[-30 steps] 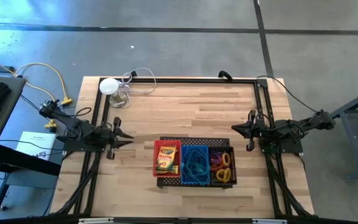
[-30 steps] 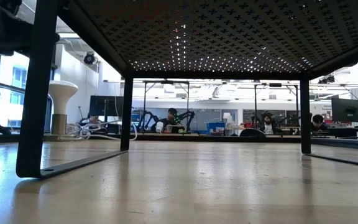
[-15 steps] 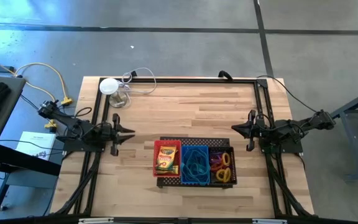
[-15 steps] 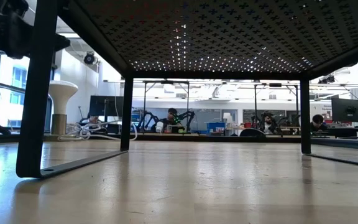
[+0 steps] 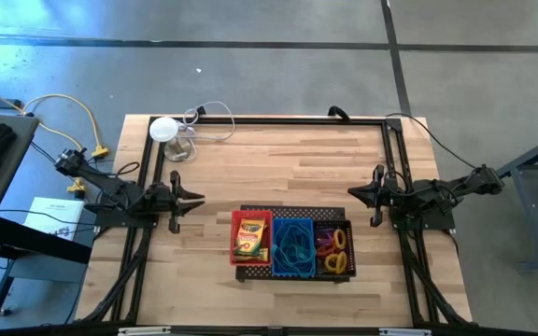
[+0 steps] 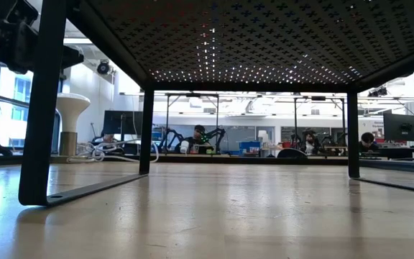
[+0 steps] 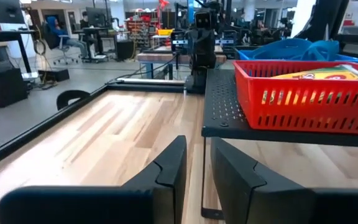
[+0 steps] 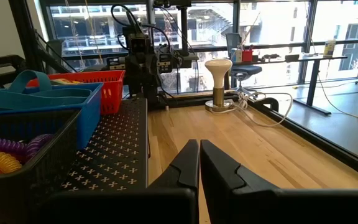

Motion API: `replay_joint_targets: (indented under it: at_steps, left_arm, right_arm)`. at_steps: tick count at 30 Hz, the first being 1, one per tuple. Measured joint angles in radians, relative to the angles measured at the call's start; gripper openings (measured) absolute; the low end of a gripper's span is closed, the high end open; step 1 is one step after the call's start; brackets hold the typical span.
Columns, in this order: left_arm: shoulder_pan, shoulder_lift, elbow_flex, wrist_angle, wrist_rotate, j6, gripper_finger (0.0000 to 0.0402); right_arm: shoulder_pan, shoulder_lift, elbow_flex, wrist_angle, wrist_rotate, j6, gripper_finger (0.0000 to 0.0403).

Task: Pick & Place Office Desk Supplies
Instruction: Return to Home Position

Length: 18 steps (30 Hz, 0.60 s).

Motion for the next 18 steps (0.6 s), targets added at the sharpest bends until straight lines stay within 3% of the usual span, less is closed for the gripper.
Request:
replay_joint_targets:
  at_steps: [18]
  left_arm:
    - [0.000,0.002,-0.001,0.054,0.000,0.068,0.0066]
  right_arm:
    - [0.000,0.000,0.000,0.000,0.000,0.000,0.0002]
